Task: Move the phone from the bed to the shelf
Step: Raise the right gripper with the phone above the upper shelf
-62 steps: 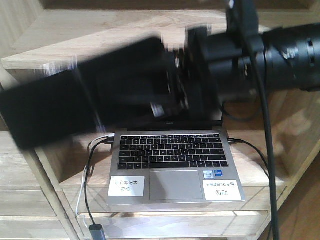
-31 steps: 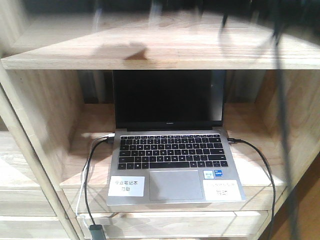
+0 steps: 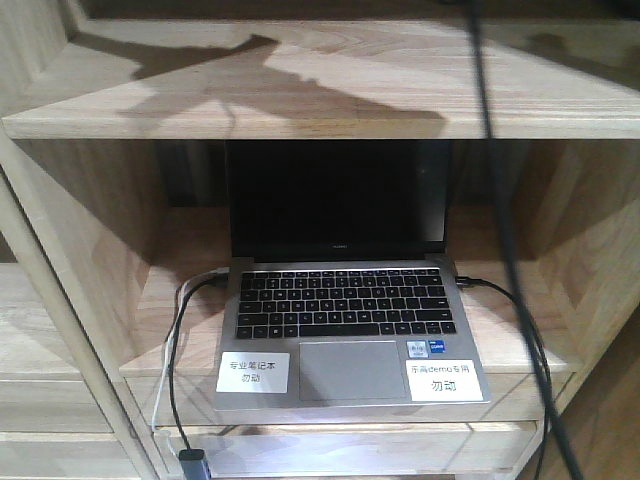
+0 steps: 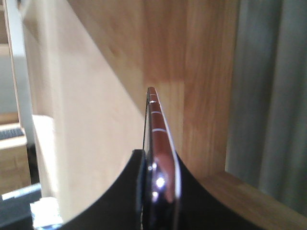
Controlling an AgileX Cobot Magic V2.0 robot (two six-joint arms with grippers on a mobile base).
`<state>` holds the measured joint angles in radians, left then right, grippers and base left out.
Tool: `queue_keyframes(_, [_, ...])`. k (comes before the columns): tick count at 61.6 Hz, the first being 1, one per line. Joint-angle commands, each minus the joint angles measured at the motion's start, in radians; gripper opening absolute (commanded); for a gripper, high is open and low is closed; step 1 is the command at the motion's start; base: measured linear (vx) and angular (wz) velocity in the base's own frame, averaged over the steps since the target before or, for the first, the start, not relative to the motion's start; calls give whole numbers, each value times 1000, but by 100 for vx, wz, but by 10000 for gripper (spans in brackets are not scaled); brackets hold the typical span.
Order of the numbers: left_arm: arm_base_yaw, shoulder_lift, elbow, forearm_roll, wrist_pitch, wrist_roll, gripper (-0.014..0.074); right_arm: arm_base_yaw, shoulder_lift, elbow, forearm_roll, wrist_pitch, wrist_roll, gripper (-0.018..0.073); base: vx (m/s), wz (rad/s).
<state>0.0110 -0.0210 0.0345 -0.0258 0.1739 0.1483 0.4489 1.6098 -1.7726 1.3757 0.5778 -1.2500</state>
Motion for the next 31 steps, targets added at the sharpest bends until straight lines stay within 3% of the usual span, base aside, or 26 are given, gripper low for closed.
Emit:
queue_keyframes(1, [1,-4,-23,-9,-76,-6,1,9,15,-97,36,-15,-11,-2,0,0])
queue_keyframes(21, [1,-4,-23,-9,-76,-6,1,108,155,-177,-86,-92,-11,-2,0,0])
queue_keyframes(31, [1,-4,-23,-9,-76,-6,1,118,204,-177,-114,-124,-11,-2,0,0])
